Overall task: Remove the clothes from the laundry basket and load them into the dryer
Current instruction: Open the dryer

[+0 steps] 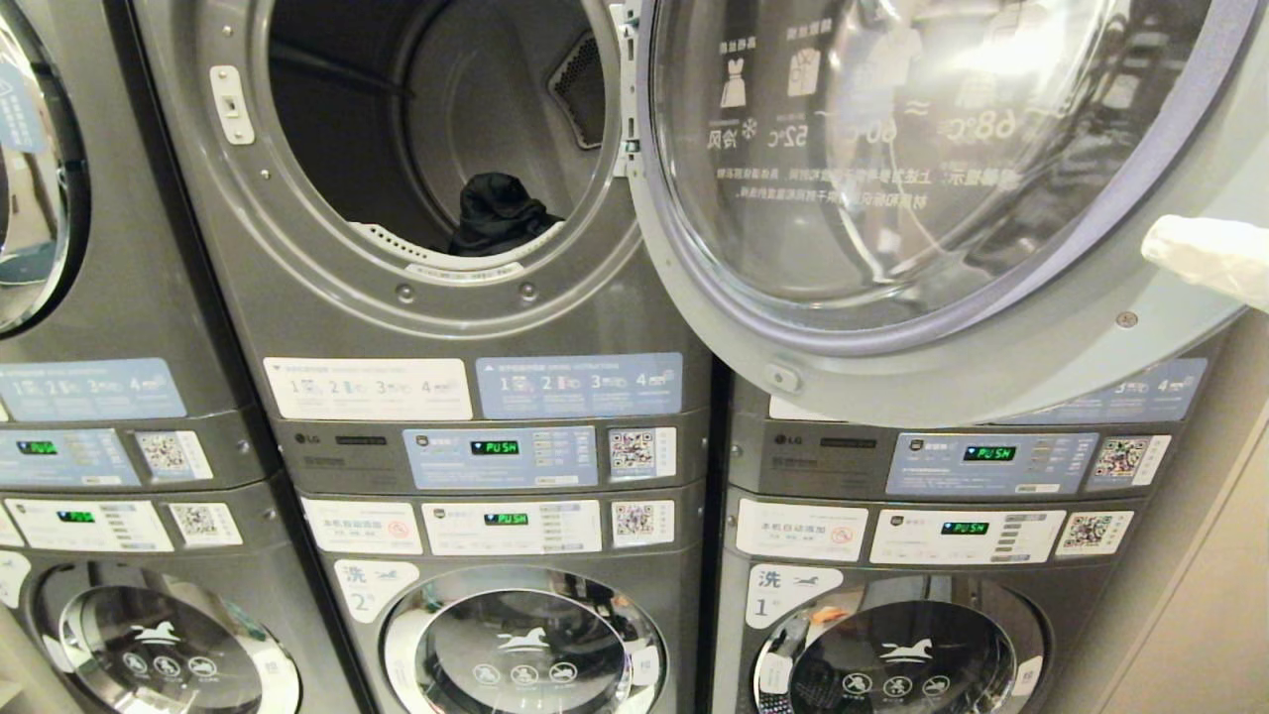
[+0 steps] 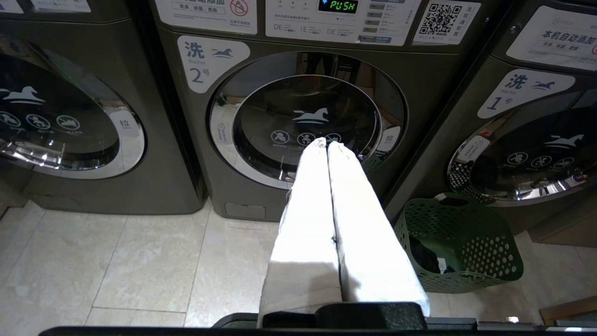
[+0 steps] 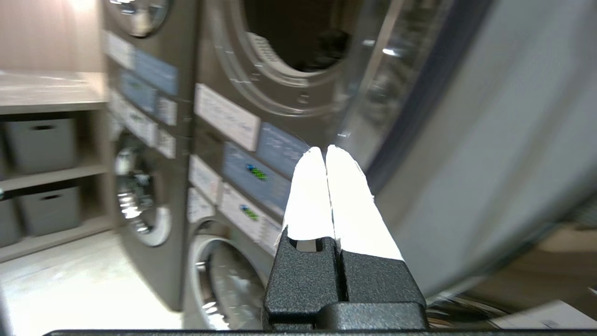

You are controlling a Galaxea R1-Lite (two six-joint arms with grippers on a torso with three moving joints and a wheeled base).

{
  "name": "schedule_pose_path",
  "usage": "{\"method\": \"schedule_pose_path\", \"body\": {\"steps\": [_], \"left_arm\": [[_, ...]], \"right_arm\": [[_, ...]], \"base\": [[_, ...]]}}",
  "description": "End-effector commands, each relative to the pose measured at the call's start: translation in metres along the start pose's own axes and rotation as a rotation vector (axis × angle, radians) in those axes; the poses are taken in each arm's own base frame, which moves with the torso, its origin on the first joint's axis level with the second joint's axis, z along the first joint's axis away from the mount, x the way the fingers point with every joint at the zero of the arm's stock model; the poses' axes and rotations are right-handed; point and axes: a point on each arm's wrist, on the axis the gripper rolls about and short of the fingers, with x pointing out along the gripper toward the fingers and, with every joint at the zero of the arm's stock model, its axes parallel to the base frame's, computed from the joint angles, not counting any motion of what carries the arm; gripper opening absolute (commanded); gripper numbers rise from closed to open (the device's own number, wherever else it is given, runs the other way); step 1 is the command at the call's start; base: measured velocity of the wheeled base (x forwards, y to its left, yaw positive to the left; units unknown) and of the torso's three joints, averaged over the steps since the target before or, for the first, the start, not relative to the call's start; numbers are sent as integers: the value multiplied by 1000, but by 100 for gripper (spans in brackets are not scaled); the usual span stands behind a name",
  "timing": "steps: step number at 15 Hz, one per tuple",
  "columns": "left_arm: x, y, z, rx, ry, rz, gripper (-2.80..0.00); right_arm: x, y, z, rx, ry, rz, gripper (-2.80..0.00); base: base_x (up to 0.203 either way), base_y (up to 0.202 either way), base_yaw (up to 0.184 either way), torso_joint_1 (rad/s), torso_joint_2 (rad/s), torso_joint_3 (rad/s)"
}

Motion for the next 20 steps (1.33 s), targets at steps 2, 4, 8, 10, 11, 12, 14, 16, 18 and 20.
{"method": "schedule_pose_path", "body": {"steps": [2, 4, 8, 10, 11, 12, 14, 16, 18, 20], "left_arm": [[0, 0, 0, 0, 4, -1, -280], [0, 0, 0, 0, 6, -1, -280], [0, 0, 0, 2, 4, 1, -280], [-1, 0, 2, 6, -4, -1, -280], [-2, 0, 4, 7, -14, -5, -280], [-4, -1, 7, 8, -20, -14, -280], [-2, -1, 3, 38, -1, -25, -280], [-1, 0, 2, 59, 12, -63, -280], [-4, 0, 0, 82, -25, -111, -280], [-8, 1, -2, 107, -70, -176, -280]], "right_arm": [[1, -5, -5, -43, 29, -164, -280], [0, -6, -11, -82, 58, -267, -280], [-8, -5, -17, -89, 77, -399, -280], [-13, -2, -16, -94, 69, -422, -280], [-18, 1, -12, -99, 48, -418, -280], [-25, 5, -10, -103, 32, -417, -280], [-39, 14, -30, -94, 79, -424, -280], [-57, 26, -70, -100, 185, -426, -280], [-83, 43, -122, -106, 325, -412, -280], [-108, 58, -163, -105, 421, -422, -280]], "base": [[0, 0, 0, 0, 0, 0], [0, 0, 0, 0, 0, 0], [0, 0, 0, 0, 0, 0], [0, 0, 0, 0, 0, 0], [0, 0, 0, 0, 0, 0], [0, 0, 0, 0, 0, 0], [0, 0, 0, 0, 0, 0], [0, 0, 0, 0, 0, 0], [0, 0, 0, 0, 0, 0], [0, 0, 0, 0, 0, 0]]}}
